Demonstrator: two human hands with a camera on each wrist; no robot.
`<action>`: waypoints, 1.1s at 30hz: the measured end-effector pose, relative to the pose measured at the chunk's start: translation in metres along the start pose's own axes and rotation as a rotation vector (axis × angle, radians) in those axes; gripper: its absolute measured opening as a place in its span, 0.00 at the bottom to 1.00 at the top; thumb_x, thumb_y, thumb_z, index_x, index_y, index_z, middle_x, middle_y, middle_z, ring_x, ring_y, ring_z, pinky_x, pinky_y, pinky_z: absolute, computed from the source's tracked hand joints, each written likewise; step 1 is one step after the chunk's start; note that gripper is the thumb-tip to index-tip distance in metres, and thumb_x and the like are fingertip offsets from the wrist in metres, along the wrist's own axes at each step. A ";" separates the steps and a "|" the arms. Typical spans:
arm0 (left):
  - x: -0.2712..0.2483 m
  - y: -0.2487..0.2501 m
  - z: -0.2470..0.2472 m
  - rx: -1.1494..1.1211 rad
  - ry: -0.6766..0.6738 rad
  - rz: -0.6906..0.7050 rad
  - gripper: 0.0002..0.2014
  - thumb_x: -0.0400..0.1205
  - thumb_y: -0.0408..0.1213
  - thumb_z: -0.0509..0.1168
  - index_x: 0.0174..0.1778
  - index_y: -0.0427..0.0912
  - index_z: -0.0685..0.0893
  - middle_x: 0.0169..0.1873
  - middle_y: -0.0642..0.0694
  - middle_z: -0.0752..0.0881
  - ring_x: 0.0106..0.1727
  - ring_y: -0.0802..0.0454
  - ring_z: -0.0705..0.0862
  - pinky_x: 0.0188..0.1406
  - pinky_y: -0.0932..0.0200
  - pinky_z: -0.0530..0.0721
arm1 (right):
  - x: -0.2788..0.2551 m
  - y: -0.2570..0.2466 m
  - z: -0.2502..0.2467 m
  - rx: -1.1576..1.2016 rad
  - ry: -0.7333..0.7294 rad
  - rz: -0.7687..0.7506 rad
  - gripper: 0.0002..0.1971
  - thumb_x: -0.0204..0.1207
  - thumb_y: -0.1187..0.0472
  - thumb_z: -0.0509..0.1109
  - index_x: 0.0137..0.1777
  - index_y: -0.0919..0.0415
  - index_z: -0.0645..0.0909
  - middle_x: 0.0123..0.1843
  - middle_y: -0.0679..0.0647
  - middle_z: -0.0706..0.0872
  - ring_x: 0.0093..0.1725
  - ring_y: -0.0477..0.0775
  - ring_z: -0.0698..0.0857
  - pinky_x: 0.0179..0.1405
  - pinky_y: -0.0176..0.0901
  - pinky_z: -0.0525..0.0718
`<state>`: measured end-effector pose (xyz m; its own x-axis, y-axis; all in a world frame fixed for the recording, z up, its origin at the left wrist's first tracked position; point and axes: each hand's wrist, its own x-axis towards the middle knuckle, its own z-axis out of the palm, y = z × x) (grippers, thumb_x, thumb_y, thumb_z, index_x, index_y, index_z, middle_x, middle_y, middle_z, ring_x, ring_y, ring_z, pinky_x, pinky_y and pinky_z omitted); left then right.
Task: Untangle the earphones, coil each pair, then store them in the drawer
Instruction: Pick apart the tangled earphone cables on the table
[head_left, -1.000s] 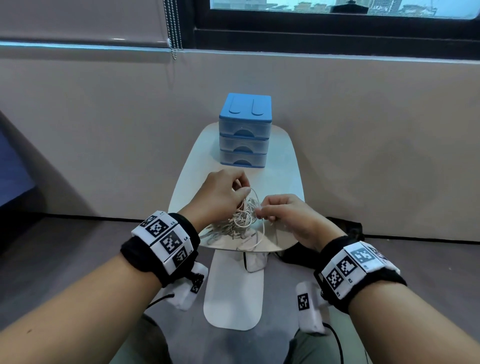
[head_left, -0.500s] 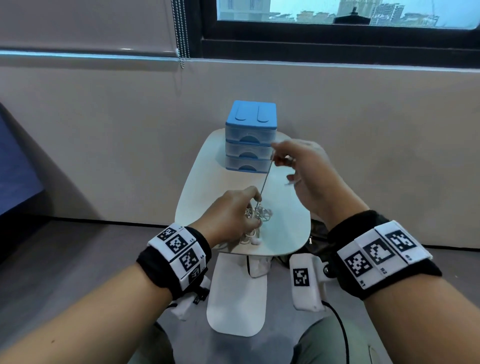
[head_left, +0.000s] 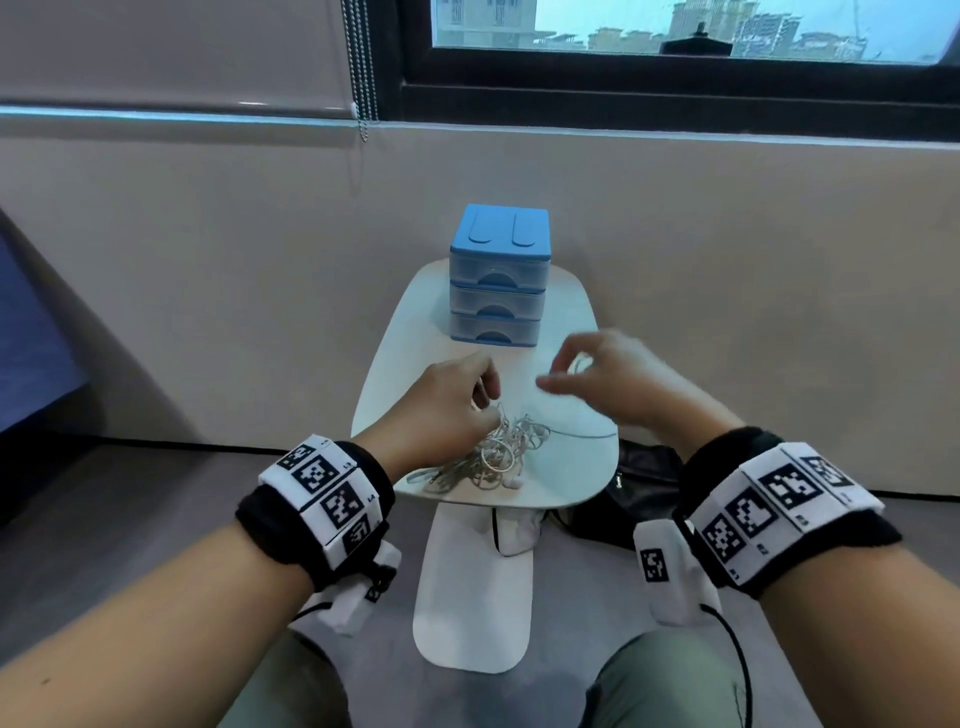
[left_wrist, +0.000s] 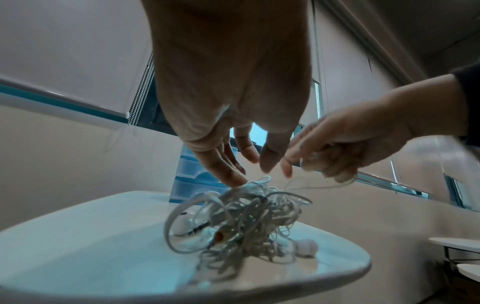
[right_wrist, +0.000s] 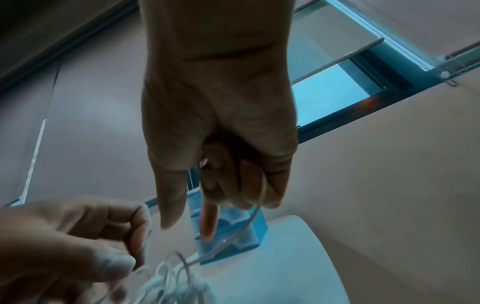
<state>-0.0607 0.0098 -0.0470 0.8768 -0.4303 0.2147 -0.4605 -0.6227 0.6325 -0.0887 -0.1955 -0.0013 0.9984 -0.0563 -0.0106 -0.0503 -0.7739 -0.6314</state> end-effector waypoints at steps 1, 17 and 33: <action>0.000 -0.001 0.000 0.031 -0.004 0.006 0.10 0.78 0.35 0.73 0.48 0.49 0.79 0.49 0.49 0.84 0.45 0.50 0.83 0.43 0.61 0.76 | -0.003 0.001 0.004 -0.157 -0.086 -0.001 0.13 0.75 0.45 0.80 0.47 0.53 0.88 0.42 0.50 0.84 0.41 0.50 0.80 0.38 0.41 0.75; 0.014 0.001 0.004 0.167 -0.164 -0.060 0.17 0.71 0.37 0.77 0.37 0.52 0.71 0.37 0.51 0.81 0.37 0.49 0.78 0.33 0.55 0.74 | -0.007 0.000 0.004 -0.370 -0.292 -0.056 0.16 0.76 0.40 0.78 0.37 0.51 0.87 0.35 0.47 0.83 0.38 0.44 0.78 0.35 0.38 0.76; 0.006 -0.009 0.001 0.137 -0.175 0.058 0.25 0.72 0.53 0.82 0.61 0.53 0.82 0.54 0.53 0.82 0.55 0.55 0.80 0.57 0.56 0.81 | 0.003 0.034 0.032 -0.022 -0.101 -0.048 0.05 0.79 0.59 0.78 0.41 0.57 0.88 0.37 0.50 0.92 0.35 0.45 0.82 0.36 0.40 0.78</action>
<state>-0.0517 0.0121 -0.0522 0.8162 -0.5676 0.1082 -0.5348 -0.6713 0.5131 -0.0870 -0.2018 -0.0481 0.9973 0.0438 -0.0594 -0.0021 -0.7878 -0.6159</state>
